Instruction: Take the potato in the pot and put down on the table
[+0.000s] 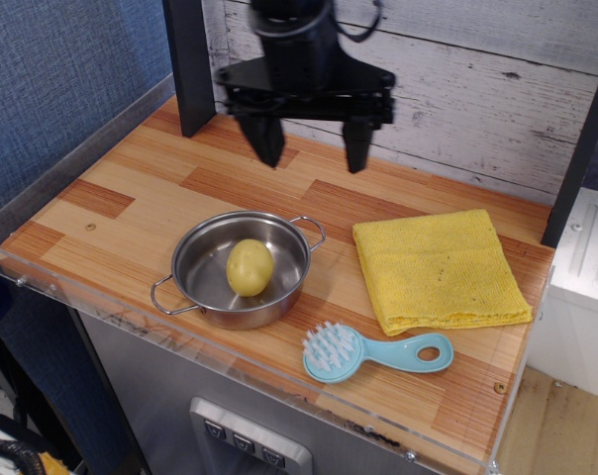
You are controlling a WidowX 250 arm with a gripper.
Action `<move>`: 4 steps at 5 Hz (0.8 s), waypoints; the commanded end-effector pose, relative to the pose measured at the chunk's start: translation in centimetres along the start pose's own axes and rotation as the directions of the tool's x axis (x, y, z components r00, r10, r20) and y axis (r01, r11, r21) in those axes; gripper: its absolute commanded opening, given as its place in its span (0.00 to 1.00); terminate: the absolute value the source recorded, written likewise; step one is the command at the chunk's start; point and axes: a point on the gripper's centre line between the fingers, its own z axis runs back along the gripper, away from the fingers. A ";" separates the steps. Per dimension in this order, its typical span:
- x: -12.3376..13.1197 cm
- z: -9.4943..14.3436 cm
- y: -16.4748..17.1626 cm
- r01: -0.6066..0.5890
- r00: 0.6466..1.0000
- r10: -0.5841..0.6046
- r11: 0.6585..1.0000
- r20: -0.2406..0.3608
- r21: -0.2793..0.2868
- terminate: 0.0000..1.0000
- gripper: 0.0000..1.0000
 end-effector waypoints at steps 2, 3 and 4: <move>-3.2 -1.4 4.7 -0.189 0.980 0.195 0.976 -0.046 0.105 0.00 1.00; -4.1 -2.8 5.6 -0.199 0.975 0.211 0.970 -0.073 0.136 0.00 1.00; -4.4 -3.8 6.1 -0.201 0.973 0.215 0.967 -0.080 0.159 0.00 1.00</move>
